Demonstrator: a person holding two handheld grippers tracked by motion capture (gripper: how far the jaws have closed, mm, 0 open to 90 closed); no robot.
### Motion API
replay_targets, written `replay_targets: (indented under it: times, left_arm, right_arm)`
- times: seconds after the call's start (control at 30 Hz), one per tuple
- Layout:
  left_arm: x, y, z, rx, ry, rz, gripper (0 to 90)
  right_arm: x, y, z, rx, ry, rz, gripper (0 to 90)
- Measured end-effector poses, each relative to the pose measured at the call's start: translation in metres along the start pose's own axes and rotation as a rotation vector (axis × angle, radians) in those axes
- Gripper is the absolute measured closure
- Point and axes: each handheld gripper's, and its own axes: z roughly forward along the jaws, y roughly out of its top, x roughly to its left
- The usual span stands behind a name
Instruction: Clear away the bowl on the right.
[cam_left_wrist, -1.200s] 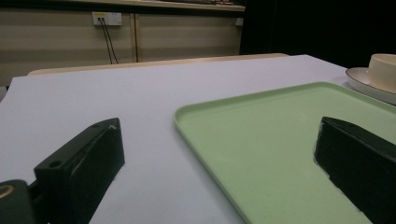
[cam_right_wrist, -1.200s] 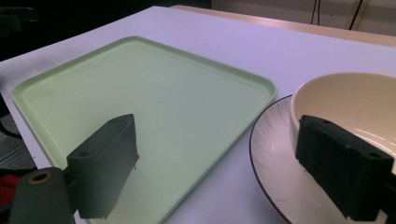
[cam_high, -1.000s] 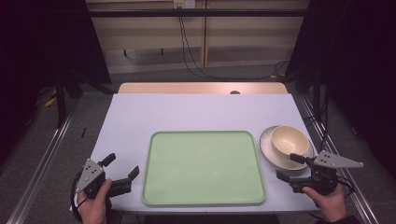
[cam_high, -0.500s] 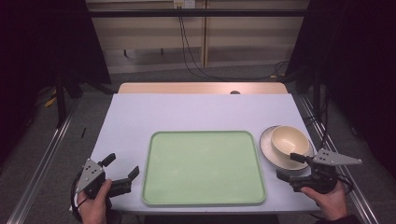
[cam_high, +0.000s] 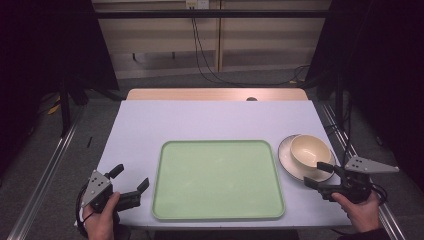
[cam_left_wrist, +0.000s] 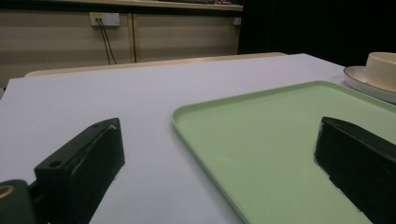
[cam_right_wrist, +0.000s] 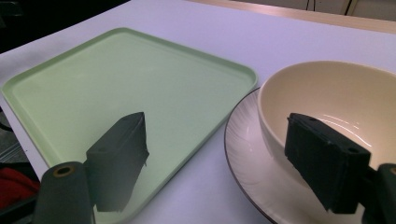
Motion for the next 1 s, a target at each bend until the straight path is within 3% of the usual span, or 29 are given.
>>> replay_targets:
  times: [0.2,0.5,1.0]
  left_arm:
    - [0.000,0.001,0.000,-0.010,-0.018,0.001,1.1]
    - [0.001,0.002,0.002,-0.014,-0.016,0.004,1.1]
    - [0.001,0.002,0.004,-0.012,-0.017,-0.001,1.2]
  right_arm:
    - [-0.009,0.005,0.000,0.010,-0.013,0.005,19.2]
    - [-0.028,0.015,-0.005,0.032,-0.071,0.030,20.8]
    - [-0.060,0.035,0.007,0.146,-0.156,0.036,27.8]
